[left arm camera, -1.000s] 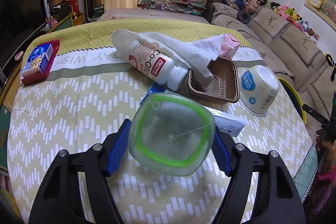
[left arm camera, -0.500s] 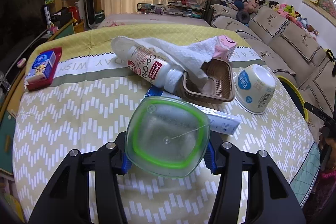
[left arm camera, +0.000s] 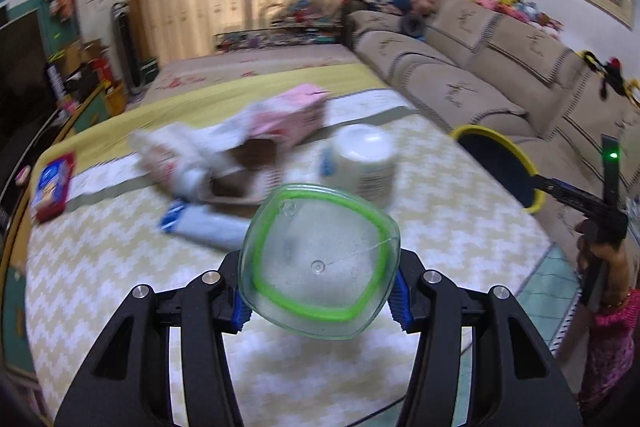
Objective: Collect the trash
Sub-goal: 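Carry the green-rimmed cup over the bin with the left tool and release it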
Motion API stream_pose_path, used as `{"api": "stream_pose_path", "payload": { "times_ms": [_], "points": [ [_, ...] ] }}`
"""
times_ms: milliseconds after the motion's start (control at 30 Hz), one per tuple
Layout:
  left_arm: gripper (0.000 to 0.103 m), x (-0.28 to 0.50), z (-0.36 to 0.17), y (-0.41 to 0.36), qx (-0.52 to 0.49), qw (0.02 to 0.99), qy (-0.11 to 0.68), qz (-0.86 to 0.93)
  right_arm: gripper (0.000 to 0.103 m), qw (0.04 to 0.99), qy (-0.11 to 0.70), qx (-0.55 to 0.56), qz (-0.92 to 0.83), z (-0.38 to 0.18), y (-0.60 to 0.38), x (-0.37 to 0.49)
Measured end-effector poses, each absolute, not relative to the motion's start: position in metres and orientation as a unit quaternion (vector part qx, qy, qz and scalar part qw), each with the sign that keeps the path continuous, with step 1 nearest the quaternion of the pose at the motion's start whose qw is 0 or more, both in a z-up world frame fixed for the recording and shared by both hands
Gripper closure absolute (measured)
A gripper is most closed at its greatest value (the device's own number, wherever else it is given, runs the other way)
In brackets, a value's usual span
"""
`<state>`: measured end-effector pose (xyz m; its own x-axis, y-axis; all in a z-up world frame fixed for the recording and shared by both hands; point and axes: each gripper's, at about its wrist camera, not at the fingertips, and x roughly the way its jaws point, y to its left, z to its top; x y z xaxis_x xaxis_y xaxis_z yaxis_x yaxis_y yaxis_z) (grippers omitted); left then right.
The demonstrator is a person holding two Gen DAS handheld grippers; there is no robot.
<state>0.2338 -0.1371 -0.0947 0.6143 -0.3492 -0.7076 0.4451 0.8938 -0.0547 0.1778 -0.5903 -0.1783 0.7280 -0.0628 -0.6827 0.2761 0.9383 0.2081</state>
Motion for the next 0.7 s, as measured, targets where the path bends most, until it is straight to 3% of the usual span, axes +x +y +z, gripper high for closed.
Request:
{"api": "stream_pose_path", "payload": {
  "times_ms": [433,700],
  "points": [
    [0.050,0.241,-0.086,-0.296,0.109,0.855,0.374,-0.341,0.024,0.918,0.332,0.168,-0.140,-0.173,-0.640,0.127],
    [0.050,0.260,-0.107,-0.393,0.144,0.827,0.386,-0.383,0.024,0.910,0.332,0.186,-0.164,-0.181,-0.669,0.110]
  ]
}}
